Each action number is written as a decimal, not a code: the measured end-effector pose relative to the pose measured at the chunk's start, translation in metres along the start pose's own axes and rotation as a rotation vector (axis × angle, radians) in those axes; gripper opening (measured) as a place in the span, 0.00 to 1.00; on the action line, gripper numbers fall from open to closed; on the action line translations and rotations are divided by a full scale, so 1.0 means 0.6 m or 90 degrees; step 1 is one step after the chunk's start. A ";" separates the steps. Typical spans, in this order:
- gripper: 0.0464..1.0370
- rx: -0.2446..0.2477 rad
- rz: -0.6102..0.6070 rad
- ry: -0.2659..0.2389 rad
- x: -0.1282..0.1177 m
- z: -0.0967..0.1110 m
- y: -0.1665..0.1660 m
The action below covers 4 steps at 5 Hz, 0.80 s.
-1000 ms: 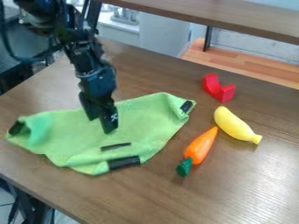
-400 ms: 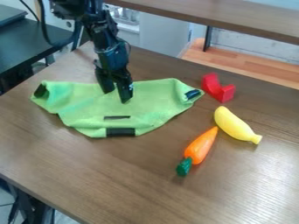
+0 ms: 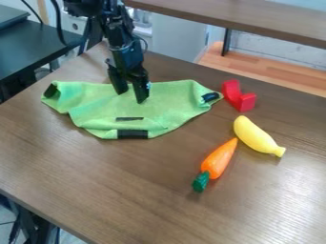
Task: Move the cloth from the objects
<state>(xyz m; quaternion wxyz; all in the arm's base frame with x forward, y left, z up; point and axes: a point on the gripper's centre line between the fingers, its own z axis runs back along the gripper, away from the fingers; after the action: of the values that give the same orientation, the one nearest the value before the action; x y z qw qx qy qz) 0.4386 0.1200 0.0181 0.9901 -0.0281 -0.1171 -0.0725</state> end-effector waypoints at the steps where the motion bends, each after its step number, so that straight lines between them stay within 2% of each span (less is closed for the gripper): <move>1: 0.96 0.005 -0.011 0.011 -0.027 -0.004 -0.016; 3: 0.96 0.017 -0.028 0.036 -0.099 0.010 -0.054; 4: 0.96 0.000 -0.010 0.053 -0.125 0.020 -0.073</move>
<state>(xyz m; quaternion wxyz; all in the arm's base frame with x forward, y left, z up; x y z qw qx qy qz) 0.3568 0.0878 0.0138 0.9935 -0.0238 -0.0762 -0.0814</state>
